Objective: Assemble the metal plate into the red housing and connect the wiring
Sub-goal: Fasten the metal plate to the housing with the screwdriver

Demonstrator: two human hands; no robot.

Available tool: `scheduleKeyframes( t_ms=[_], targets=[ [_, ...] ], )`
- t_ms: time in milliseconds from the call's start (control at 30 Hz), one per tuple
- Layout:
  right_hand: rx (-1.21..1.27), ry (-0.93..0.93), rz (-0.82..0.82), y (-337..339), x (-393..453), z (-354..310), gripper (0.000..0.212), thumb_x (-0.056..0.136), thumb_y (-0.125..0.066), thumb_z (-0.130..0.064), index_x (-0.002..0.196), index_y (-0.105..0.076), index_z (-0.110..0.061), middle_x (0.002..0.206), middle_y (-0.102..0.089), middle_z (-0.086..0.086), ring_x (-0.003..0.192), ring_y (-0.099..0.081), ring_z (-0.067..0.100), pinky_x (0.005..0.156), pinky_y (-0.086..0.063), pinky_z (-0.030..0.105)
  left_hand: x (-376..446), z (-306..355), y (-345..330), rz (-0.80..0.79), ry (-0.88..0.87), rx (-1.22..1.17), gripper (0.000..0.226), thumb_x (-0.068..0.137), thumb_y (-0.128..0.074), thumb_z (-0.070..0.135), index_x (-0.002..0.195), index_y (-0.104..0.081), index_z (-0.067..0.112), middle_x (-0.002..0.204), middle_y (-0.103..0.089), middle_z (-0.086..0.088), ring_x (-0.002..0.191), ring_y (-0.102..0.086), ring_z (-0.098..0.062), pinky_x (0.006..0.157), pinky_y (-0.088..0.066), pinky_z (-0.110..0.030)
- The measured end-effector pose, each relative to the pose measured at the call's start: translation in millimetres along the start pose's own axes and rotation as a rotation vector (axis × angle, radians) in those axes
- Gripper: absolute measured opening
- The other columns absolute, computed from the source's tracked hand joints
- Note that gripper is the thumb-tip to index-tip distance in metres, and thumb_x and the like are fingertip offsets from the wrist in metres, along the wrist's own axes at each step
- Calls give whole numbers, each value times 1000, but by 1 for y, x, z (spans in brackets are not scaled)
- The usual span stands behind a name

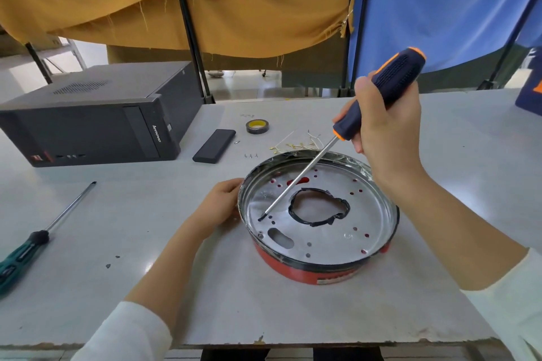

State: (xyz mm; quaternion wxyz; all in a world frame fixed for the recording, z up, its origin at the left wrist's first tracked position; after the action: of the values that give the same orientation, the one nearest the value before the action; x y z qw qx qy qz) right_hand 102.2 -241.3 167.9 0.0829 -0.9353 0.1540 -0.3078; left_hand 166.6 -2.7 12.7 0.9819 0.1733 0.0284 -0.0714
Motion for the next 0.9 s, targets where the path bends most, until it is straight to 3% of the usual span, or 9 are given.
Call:
scheduleKeyframes(
  t_ms=[133, 200, 300, 400, 500, 600, 767, 900],
  targets=[
    [-19, 44, -127, -18, 3, -4, 15, 89, -56, -19, 93, -42, -17, 68, -57, 21, 43, -56, 14, 37, -37, 16, -5, -16, -6, 130, 53, -596, 43, 104, -33, 46, 131, -55, 21, 121, -67, -1, 114, -63, -22, 100, -48, -39],
    [-62, 57, -183, -27, 3, -5, 15, 88, -56, -21, 92, -41, -21, 71, -57, 26, 46, -57, 15, 41, -39, 14, -11, -20, -9, 108, 18, -710, 45, 101, -32, 53, 132, -53, 27, 126, -66, 0, 121, -60, -22, 106, -43, -43],
    [-90, 61, -244, -39, 2, -2, 15, 88, -56, -22, 93, -41, -24, 72, -57, 25, 47, -56, 15, 43, -39, 13, -21, -19, -16, 51, -12, -653, 50, 92, -43, 55, 135, -52, 32, 131, -64, 2, 126, -57, -20, 108, -40, -42],
    [-129, 72, -262, -45, 1, -2, 15, 87, -56, -26, 93, -42, -26, 76, -56, 28, 52, -55, 17, 46, -39, 16, -26, -11, -22, -24, -54, -547, 46, 101, -40, 43, 141, -51, 23, 138, -60, -1, 131, -53, -19, 114, -35, -43],
    [-105, 84, -282, -48, 0, -3, 15, 89, -56, -22, 93, -42, -24, 67, -59, 16, 48, -56, 11, 44, -40, 13, -29, -3, -25, -49, -161, -453, 44, 100, -40, 36, 138, -52, 18, 134, -63, -2, 126, -57, -18, 107, -42, -38],
    [-101, 94, -296, -51, -2, -4, 16, 89, -56, -19, 93, -42, -23, 62, -59, 5, 46, -56, 8, 43, -40, 11, -31, -4, -24, -16, -162, -473, 45, 87, -46, 36, 130, -56, 26, 131, -65, 5, 124, -58, -12, 101, -45, -31],
    [-109, 90, -305, -52, -1, -5, 17, 89, -57, -19, 93, -41, -23, 69, -58, 13, 48, -57, 8, 44, -40, 11, -29, -3, -24, -11, -173, -462, 42, 83, -47, 30, 124, -58, 29, 125, -67, 10, 119, -61, -8, 94, -48, -24],
    [-119, 86, -305, -51, -1, -4, 16, 89, -57, -20, 93, -41, -23, 70, -58, 16, 50, -58, 10, 45, -40, 11, -31, -2, -24, -9, -183, -459, 44, 83, -47, 30, 126, -57, 27, 128, -66, 8, 121, -60, -10, 100, -46, -28]
  ],
)
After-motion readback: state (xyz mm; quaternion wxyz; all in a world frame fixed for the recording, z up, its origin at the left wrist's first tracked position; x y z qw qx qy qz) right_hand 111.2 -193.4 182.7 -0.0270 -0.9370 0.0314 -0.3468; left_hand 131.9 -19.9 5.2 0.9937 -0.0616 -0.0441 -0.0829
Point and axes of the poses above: each hand's wrist, its own x-axis towards the middle knuckle, its own y-axis out of the back of the hand, z = x × y, the point moved 5 cm from there along x, towards the middle knuckle
